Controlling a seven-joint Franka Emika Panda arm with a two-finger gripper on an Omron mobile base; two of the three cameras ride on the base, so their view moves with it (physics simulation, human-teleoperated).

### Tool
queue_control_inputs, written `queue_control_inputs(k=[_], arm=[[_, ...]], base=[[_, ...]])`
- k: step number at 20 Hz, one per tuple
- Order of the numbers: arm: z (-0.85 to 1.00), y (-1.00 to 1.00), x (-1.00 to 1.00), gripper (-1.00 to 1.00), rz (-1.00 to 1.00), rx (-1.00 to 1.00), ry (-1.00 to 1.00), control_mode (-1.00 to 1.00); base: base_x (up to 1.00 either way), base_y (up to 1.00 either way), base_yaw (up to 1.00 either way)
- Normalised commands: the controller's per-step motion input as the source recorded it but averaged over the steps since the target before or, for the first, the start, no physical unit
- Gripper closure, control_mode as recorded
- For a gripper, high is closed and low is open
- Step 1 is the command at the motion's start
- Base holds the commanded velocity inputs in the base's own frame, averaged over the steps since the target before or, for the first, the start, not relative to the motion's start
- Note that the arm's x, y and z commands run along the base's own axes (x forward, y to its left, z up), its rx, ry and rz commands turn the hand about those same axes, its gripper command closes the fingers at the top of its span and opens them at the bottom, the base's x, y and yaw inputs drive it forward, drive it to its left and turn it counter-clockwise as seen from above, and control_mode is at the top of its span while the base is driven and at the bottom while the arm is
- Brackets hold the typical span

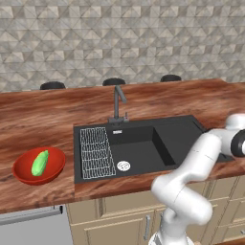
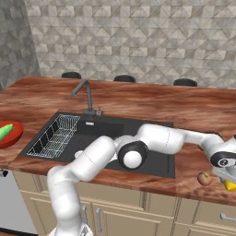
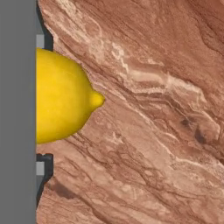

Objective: There is a mixed pile of frozen fruits and vegetables on the counter. Locate all the frozen vegetables and place the items in a bowl on the counter. Take all the frozen fruits and defrost them in a running sink.

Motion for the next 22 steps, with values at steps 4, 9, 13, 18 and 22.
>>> queue_control_inputs(k=[4,9,13,18,22], arm=[[0.05,0.26,-0.05,1.00,-0.07,-0.04,0.01,-1.00],[0.50,0.62,-0.26,1.00,-0.10,-0.11,-0.09,-1.00],[0.54,0.92,-0.44,1.00,-0.05,-0.04,-0.16,-1.00],[0.37,1.00,-0.37,1.00,-0.01,-0.04,-0.14,-1.00],[0.01,1.00,0.11,1.00,-0.01,-0.09,-0.05,-1.00]], base=[[0.00,0.00,0.00],[0.00,0.00,0.00],[0.00,0.00,0.00],[0.00,0.00,0.00],[0.00,0.00,0.00]])
